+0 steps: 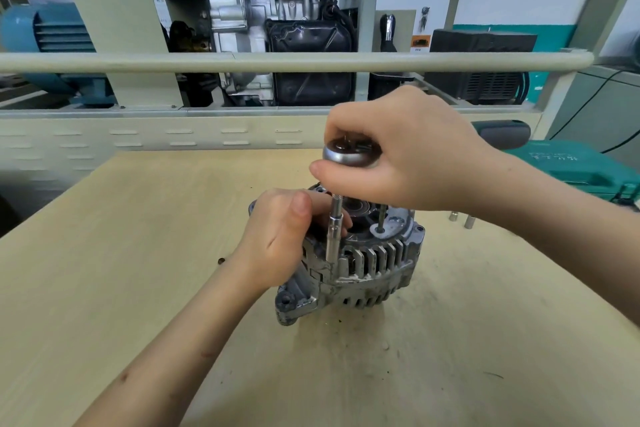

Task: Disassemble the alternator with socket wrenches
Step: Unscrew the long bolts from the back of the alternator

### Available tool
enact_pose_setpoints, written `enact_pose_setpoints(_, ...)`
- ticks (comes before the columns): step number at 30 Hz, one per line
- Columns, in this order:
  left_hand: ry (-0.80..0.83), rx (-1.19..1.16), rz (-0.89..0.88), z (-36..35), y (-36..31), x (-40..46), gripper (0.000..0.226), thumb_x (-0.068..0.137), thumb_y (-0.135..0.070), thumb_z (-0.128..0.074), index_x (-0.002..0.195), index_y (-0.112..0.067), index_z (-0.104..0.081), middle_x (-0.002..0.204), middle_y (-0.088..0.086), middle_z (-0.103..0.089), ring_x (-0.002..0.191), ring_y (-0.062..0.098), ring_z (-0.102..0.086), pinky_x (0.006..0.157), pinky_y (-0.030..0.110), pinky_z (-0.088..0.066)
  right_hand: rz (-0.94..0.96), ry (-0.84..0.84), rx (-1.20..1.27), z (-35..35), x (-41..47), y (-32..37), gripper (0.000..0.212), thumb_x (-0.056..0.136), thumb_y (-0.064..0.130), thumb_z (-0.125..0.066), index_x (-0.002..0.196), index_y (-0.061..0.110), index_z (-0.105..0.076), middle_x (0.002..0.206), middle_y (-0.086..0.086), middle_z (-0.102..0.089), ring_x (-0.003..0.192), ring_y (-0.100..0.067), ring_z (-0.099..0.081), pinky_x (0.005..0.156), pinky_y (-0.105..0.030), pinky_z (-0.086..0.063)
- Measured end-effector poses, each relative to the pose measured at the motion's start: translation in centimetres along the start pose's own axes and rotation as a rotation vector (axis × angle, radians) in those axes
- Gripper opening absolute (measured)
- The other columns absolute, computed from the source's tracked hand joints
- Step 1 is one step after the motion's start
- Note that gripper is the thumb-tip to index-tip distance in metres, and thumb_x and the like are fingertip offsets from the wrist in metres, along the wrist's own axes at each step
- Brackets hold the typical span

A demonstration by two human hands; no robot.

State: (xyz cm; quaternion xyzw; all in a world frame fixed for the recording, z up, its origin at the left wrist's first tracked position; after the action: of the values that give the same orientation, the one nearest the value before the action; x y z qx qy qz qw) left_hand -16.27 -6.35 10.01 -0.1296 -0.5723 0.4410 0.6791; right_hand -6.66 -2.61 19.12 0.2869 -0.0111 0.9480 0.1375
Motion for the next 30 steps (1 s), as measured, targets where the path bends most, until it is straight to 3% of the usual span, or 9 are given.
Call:
enact_pose_setpoints(9, 0.084, 0.042, -0.026, 0.8, 0.4, 1.1, 0.088, 0.082, -0.075, -0.020, 0.069, 0.000, -0.065, 0.053, 0.010, -0.059, 0.053, 0.029, -0.057, 0.051, 0.036, -0.045, 0.154, 0.000, 0.363, -2.3, 0.5, -0.7, 0.026, 0.075, 0.027, -0.042, 0.058, 0.008, -0.047, 0.048, 0.000, -0.038, 0.046, -0.010, -0.033, 0.046, -0.029, -0.029)
enact_pose_setpoints(12, 0.127, -0.024, 0.024, 1.2, 0.3, 1.3, 0.069, 0.080, -0.075, -0.030, 0.074, -0.015, -0.065, 0.062, -0.008, -0.066, 0.058, 0.016, -0.063, 0.053, 0.024, -0.050, 0.178, 0.069, 0.307, -2.4, 1.2, -0.7, 0.029, 0.074, 0.031, -0.039, 0.058, 0.009, -0.047, 0.046, 0.003, -0.035, 0.045, -0.007, -0.031, 0.046, -0.028, -0.027)
enact_pose_setpoints(16, 0.250, -0.040, 0.137, 2.3, 0.4, 1.2, 0.063, 0.075, -0.069, -0.051, 0.079, -0.009, -0.070, 0.079, 0.002, -0.071, 0.070, 0.036, -0.063, 0.058, 0.050, -0.050, 0.184, 0.174, 0.184, -2.3, 2.1, 0.1, 0.027, 0.075, 0.042, -0.038, 0.058, 0.022, -0.038, 0.040, 0.006, -0.029, 0.045, -0.009, -0.036, 0.047, -0.025, -0.023)
enact_pose_setpoints(18, 0.331, 0.042, 0.186, 2.9, 0.3, 1.2, 0.051, 0.071, -0.063, -0.061, 0.095, -0.019, -0.071, 0.094, 0.010, -0.070, 0.087, 0.041, -0.061, 0.077, 0.059, -0.046, 0.171, 0.218, 0.108, -2.4, 2.5, 0.5, 0.026, 0.077, 0.042, -0.039, 0.057, 0.026, -0.034, 0.040, 0.004, -0.031, 0.047, -0.008, -0.039, 0.048, -0.026, -0.022)
enact_pose_setpoints(20, 0.368, 0.147, 0.239, 3.6, 0.7, 1.0, 0.037, 0.066, -0.055, -0.065, 0.102, -0.050, -0.061, 0.109, -0.018, -0.065, 0.108, 0.009, -0.058, 0.103, 0.047, -0.036, 0.162, 0.234, 0.014, -2.4, 2.8, 0.9, 0.030, 0.081, 0.044, -0.039, 0.059, 0.024, -0.037, 0.043, 0.004, -0.034, 0.047, -0.008, -0.039, 0.047, -0.026, -0.021)
enact_pose_setpoints(22, 0.391, 0.184, 0.306, 4.2, 1.1, 0.9, 0.032, 0.063, -0.053, -0.060, 0.094, -0.061, -0.056, 0.104, -0.036, -0.058, 0.105, -0.014, -0.049, 0.105, 0.021, -0.028, 0.134, 0.233, -0.053, -2.4, 2.9, 1.3, 0.035, 0.089, 0.047, -0.039, 0.063, 0.023, -0.036, 0.050, 0.006, -0.037, 0.048, -0.005, -0.036, 0.047, -0.027, -0.020)
enact_pose_setpoints(24, 0.399, 0.160, 0.345, 4.3, 1.3, 0.8, 0.029, 0.063, -0.051, -0.061, 0.093, -0.051, -0.062, 0.094, -0.016, -0.064, 0.096, 0.001, -0.055, 0.087, 0.007, -0.037, 0.101, 0.220, -0.067, -2.3, 2.7, 1.5, 0.035, 0.089, 0.055, -0.035, 0.071, 0.025, -0.036, 0.056, 0.008, -0.040, 0.051, -0.003, -0.037, 0.047, -0.027, -0.020)
enact_pose_setpoints(27, 0.407, 0.167, 0.363, 4.6, 1.4, 1.0, 0.039, 0.062, -0.050, -0.065, 0.095, -0.030, -0.068, 0.097, 0.007, -0.067, 0.093, 0.017, -0.061, 0.080, 0.018, -0.046, 0.058, 0.302, 0.023, -1.9, 2.3, 1.4, 0.039, 0.078, 0.064, -0.035, 0.086, 0.026, -0.034, 0.060, 0.009, -0.045, 0.050, -0.002, -0.042, 0.045, -0.021, -0.026)
enact_pose_setpoints(30, 0.398, 0.199, 0.410, 4.6, 1.5, 1.1, 0.046, 0.056, -0.057, -0.067, 0.097, -0.037, -0.068, 0.095, -0.016, -0.069, 0.090, -0.003, -0.061, 0.080, 0.012, -0.044, -0.023, 0.453, 0.263, -1.1, 2.0, 0.1, 0.032, 0.072, 0.050, -0.049, 0.090, 0.024, -0.044, 0.063, 0.012, -0.049, 0.052, 0.003, -0.042, 0.049, -0.012, -0.036)
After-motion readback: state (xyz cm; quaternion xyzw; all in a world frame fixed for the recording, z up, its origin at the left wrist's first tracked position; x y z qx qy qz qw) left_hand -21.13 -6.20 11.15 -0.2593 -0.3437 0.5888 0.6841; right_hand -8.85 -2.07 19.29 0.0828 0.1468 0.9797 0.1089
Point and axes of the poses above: each hand's wrist, its own x-axis towards the middle knuckle, its own z-axis out of the back of the hand, y = z × x, the point moved 5 cm from there along x, towards the middle knuckle
